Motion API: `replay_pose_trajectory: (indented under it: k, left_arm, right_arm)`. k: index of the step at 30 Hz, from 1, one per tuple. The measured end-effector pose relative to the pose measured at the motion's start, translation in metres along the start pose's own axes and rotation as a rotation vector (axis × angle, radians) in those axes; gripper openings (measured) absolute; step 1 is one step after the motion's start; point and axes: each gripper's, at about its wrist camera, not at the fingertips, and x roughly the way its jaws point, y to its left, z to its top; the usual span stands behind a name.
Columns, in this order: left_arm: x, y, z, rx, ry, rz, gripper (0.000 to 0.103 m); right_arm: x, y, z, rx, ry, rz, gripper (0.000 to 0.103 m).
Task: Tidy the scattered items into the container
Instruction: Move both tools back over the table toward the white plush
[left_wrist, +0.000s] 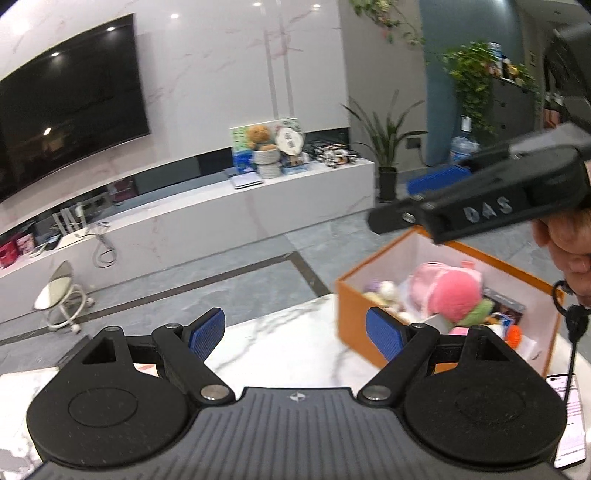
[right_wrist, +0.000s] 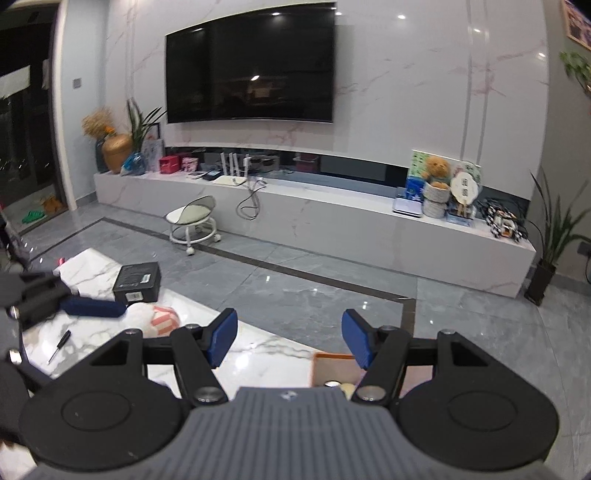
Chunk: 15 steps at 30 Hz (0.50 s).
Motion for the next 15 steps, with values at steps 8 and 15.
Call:
replay_pose_trajectory:
  k: [8, 15]
  left_arm:
    - [-0.015, 0.044, -0.009, 0.001, -0.002, 0.059, 0.099]
    - [-0.031, 0.085, -0.013, -0.049, -0.046, 0.103, 0.099]
  right_arm:
    - [0.01, 0.027, 0.006, -0.047, 0.013, 0.023, 0.066]
    - [0.012, 0.044, 0.009, -0.073, -0.007, 0.027, 0.066]
